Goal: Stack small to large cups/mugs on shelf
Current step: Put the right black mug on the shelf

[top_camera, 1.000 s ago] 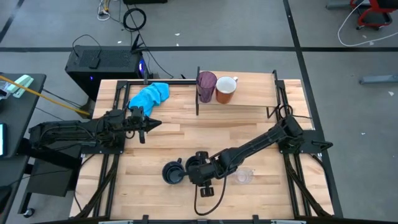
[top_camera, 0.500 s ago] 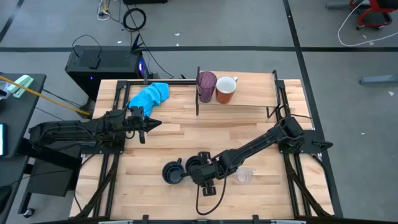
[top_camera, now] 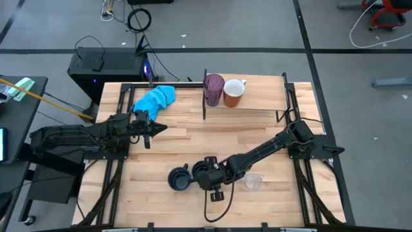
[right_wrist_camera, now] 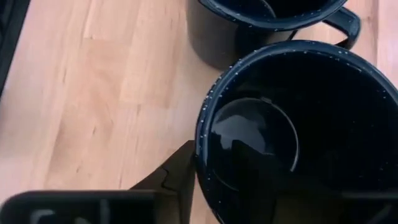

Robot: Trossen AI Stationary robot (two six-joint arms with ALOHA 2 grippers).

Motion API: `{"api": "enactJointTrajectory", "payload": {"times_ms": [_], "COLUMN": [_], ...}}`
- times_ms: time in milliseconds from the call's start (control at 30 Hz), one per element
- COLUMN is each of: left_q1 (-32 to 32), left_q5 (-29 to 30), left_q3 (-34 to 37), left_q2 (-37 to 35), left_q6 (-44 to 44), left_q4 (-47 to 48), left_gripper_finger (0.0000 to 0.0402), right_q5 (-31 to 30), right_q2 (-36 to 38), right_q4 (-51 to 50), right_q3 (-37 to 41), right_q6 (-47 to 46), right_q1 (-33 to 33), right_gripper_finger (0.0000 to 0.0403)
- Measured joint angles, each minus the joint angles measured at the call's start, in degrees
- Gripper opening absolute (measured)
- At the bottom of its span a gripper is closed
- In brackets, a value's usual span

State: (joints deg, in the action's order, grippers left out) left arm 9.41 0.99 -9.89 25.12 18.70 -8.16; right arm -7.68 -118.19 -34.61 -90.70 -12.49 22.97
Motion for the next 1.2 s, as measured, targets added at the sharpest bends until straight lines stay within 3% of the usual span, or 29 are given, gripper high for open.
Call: {"api": "enactJointTrajectory", "payload": {"times_ms": [467, 800, 1200], "left_q1": [-0.02, -0.02, 0.00], "left_q5": [0.01, 0.02, 0.00], "left_q3": [0.00, 0.00, 0.00], "left_q2": [0.01, 0.00, 0.00], "left_q6": [0.02, 0.01, -0.02], "left_q4": [0.42, 0.66, 1.18], "left_gripper_finger": [0.0024, 0.0013, 0.0022], "right_q5": [0.31, -1.22, -7.10], "right_q2": [3.70, 4.32, 11.51], "right_q4": [-7.89, -13.58, -24.54], "right_q3": [-0.26, -0.28, 0.20], "right_q6": [-2.65, -3.34, -5.62], "right_q1": [-2.70, -3.94, -5.21], "right_gripper_finger": [0.0024, 0.0030, 0.0026]}}
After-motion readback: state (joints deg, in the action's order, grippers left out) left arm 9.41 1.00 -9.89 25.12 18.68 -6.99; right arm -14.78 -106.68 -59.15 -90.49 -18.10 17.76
